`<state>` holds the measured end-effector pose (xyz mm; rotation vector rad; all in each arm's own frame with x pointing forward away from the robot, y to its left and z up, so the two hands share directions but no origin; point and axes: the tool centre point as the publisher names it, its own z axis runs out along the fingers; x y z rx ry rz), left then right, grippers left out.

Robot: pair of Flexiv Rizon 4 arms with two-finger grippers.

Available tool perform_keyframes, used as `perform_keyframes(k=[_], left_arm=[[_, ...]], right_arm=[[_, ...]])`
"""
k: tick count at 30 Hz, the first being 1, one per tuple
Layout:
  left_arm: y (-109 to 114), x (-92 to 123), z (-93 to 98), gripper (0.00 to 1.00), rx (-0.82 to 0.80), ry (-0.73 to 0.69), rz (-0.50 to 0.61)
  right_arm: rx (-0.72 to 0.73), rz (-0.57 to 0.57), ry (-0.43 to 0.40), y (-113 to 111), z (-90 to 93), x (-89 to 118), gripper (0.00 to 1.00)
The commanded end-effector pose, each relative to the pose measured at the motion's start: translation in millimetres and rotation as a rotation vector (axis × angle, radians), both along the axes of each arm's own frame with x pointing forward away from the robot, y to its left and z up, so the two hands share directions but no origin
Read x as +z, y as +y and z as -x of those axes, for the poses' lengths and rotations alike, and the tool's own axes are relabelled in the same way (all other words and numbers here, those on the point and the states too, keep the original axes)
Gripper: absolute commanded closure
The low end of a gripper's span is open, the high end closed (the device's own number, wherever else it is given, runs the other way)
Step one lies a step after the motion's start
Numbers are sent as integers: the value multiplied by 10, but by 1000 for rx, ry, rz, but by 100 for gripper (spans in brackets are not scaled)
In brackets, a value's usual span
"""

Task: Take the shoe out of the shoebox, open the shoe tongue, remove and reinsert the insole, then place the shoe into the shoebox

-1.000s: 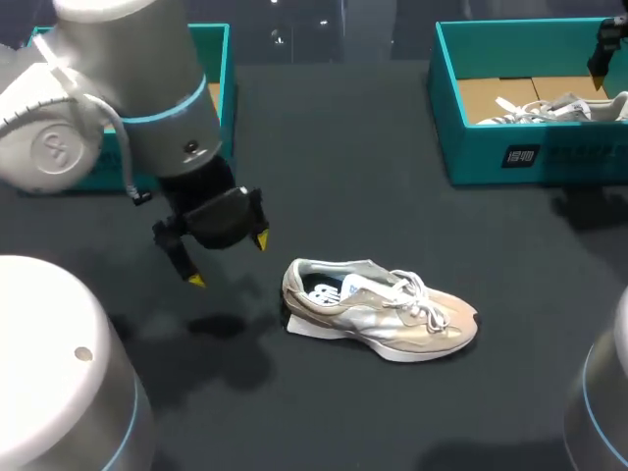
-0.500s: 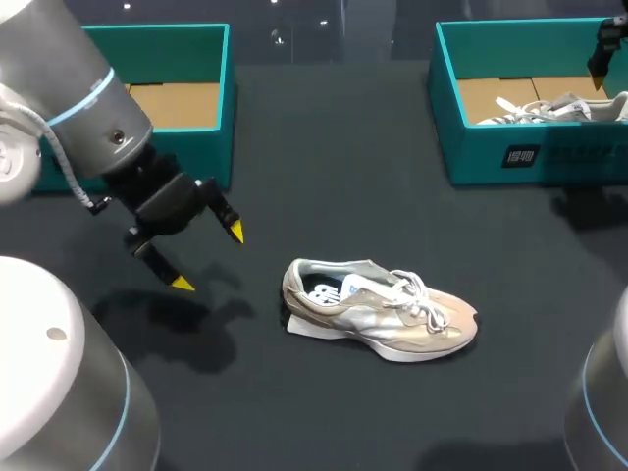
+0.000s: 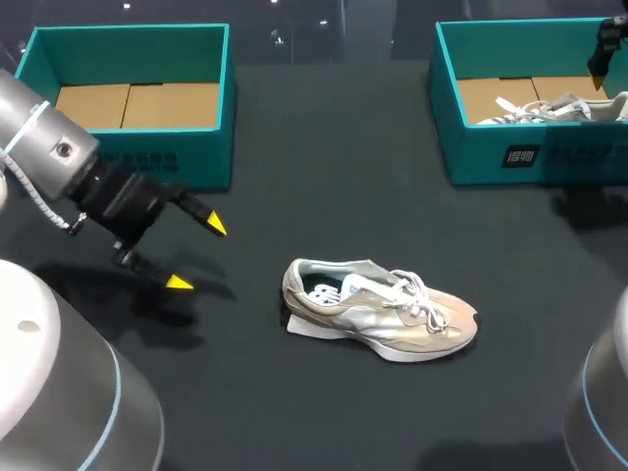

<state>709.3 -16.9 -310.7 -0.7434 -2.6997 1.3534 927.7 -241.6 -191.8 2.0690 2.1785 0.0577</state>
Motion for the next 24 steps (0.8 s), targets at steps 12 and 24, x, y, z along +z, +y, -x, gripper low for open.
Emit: perform_keyframes(k=[12,24], left_arm=[[52,-405,42,0,110,181,201],[-81,-599,231,0,204,254,232]], right_arm=[[0,0,-2,1,12,1,0],[0,0,-2,1,12,1,0]])
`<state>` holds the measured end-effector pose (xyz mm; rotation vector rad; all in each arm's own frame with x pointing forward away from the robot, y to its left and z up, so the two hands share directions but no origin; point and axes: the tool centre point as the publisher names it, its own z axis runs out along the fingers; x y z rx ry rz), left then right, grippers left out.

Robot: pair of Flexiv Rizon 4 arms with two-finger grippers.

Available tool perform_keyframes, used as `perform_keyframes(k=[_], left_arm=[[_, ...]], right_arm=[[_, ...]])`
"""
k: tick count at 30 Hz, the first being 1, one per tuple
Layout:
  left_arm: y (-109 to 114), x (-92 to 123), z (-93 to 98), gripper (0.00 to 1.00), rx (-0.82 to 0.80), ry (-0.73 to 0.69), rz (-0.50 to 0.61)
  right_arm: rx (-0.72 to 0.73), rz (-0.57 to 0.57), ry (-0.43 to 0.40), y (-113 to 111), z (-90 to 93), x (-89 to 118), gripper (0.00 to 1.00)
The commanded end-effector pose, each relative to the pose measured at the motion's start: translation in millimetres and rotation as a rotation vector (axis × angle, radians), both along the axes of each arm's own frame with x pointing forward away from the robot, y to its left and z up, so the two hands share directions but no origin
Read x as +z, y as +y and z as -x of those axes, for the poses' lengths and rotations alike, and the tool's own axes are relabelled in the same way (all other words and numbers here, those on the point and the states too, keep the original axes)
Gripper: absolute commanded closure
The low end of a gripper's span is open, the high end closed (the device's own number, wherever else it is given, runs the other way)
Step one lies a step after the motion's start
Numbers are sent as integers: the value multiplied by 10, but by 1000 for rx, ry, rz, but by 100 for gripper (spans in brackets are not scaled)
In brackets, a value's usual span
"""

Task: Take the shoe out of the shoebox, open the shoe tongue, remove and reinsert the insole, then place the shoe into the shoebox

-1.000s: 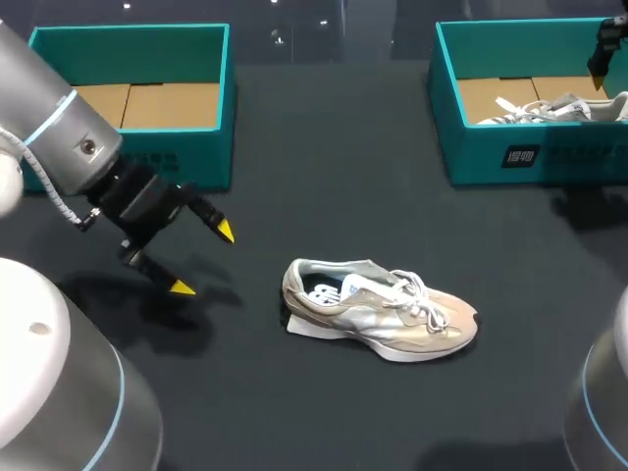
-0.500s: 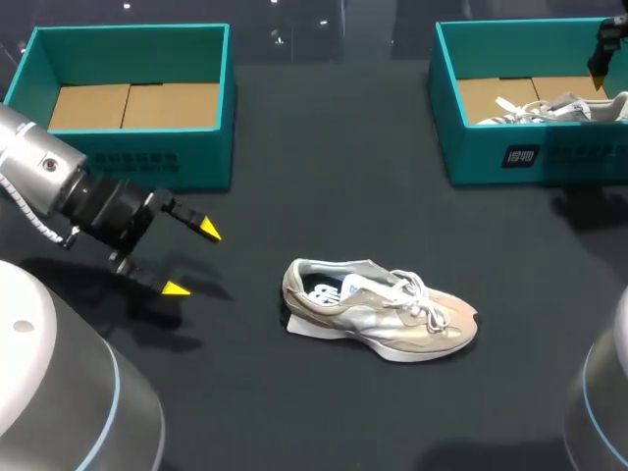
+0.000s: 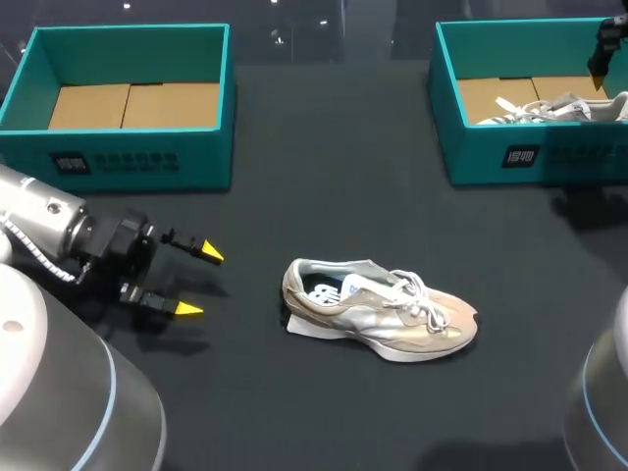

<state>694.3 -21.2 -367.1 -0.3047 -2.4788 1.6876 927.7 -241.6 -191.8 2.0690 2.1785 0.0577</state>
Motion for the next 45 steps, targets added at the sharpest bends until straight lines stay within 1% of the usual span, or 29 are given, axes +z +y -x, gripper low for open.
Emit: perform_keyframes(k=[1,4,15,16,19,23,32,35,40,45], left_arm=[[-45,-34,97,0,28,0,3],[-51,-23,128,0,41,-23,-21],[-51,-23,128,0,41,-23,-21],[-76,-52,89,0,60,-22,-44],[-147,-102,38,0,79,22,-40],[-215,-117,0,0,85,45,-26],[-416,-212,-145,0,119,38,-24],[-491,-246,-163,0,122,34,-23],[-641,-302,-127,0,113,29,-26],[-800,-346,-136,0,145,43,-18]], right_arm=[[0,0,-2,1,12,1,0],[0,0,-2,1,12,1,0],[0,0,-2,1,12,1,0],[0,0,-2,1,12,1,0],[0,0,-2,1,12,1,0],[0,0,-2,1,12,1,0],[0,0,-2,1,12,1,0],[0,0,-2,1,12,1,0],[0,0,-2,1,12,1,0],[0,0,-2,1,12,1,0]])
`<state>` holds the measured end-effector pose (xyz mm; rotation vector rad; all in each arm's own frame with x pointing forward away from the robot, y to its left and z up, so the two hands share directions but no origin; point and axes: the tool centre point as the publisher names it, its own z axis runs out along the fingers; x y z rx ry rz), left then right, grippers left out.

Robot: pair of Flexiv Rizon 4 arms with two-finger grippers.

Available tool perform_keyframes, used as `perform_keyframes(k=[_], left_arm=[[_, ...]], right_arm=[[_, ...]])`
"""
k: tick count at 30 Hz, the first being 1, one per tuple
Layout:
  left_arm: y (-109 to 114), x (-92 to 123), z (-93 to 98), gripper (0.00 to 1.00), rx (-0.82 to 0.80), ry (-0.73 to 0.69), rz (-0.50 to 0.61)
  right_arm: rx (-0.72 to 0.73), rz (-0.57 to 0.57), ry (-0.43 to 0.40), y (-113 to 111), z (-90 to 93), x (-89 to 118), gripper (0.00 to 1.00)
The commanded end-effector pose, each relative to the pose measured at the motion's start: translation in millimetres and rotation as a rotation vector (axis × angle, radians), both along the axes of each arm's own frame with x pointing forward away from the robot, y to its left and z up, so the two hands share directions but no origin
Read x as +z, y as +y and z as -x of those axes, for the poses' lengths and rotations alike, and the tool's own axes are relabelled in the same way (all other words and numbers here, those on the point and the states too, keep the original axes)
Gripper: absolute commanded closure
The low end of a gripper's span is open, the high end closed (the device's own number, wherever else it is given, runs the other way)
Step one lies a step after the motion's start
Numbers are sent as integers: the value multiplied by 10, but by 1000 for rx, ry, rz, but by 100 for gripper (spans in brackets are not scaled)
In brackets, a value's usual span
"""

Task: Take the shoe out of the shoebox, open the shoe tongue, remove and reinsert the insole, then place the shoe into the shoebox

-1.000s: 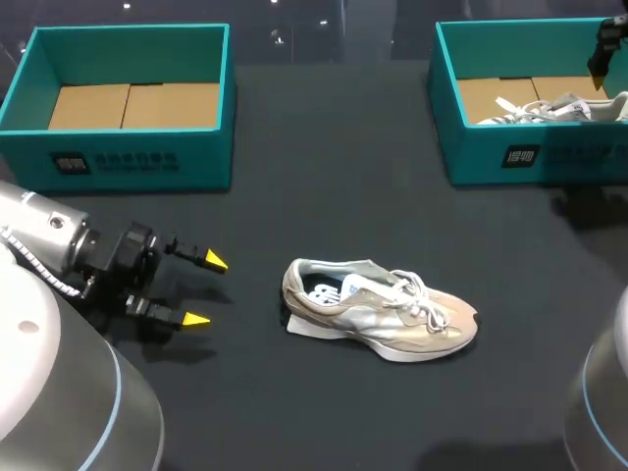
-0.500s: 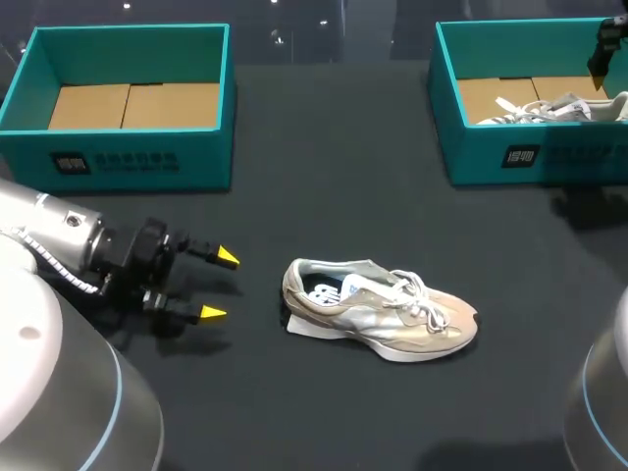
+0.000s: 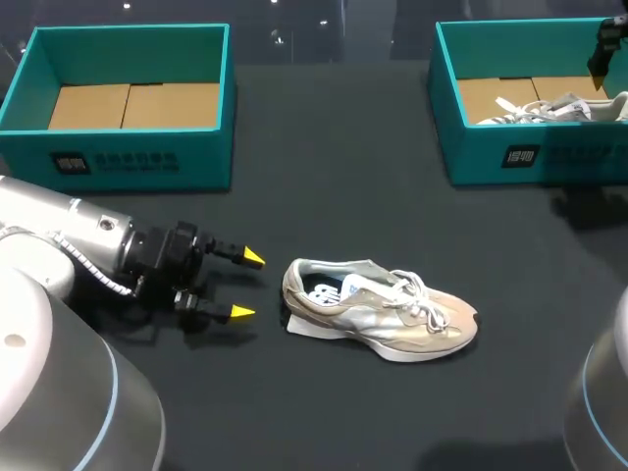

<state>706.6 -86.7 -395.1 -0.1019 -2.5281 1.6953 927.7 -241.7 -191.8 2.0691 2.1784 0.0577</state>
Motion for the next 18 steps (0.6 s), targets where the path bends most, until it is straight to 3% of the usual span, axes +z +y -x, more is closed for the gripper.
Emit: perform_keyframes(k=[1,13,18], left_arm=[[-145,-67,-14,0,16,-5,1],[-137,-82,-19,0,12,16,6],[-259,-120,10,0,29,43,23]], right_arm=[[0,0,-2,2,12,1,0],[0,0,-2,2,12,1,0],[0,0,-2,2,12,1,0]])
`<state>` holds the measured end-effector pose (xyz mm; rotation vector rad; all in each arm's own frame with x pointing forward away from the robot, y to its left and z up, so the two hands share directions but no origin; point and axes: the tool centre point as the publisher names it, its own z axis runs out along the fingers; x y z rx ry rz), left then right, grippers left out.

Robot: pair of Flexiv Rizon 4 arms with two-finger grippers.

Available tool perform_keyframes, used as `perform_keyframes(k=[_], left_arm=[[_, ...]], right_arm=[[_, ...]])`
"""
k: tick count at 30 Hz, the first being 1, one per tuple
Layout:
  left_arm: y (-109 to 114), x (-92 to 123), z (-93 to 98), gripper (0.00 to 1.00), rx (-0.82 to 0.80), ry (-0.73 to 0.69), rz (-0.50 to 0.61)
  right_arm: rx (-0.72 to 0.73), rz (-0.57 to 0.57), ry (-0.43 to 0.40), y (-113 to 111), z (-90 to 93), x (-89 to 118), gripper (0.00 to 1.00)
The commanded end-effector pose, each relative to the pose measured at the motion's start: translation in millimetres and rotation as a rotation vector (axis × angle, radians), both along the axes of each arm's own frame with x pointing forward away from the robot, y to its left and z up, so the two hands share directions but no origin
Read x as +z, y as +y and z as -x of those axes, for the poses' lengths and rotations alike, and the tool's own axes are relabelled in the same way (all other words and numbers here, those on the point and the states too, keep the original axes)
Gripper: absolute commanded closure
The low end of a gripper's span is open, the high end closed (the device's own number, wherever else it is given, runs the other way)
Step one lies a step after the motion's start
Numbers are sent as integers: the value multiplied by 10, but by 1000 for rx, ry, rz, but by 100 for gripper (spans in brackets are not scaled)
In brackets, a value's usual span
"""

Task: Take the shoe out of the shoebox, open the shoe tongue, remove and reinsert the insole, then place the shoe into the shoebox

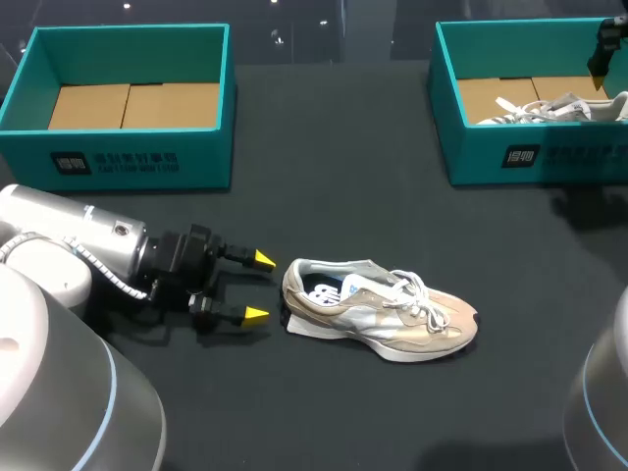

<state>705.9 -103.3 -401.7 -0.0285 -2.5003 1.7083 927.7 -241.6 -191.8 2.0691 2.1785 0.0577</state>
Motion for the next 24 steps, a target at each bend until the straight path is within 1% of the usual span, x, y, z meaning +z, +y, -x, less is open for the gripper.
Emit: perform_keyframes(k=[1,11,15,24], left_arm=[[-123,-55,18,0,-4,2,10],[-312,-108,-46,0,-31,-12,18],[-384,-103,-45,0,-60,-22,23],[-493,-133,-71,0,-83,-32,25]], right_arm=[[0,0,-2,2,12,1,0],[0,0,-2,2,12,1,0],[0,0,-2,2,12,1,0],[0,0,-2,2,12,1,0]])
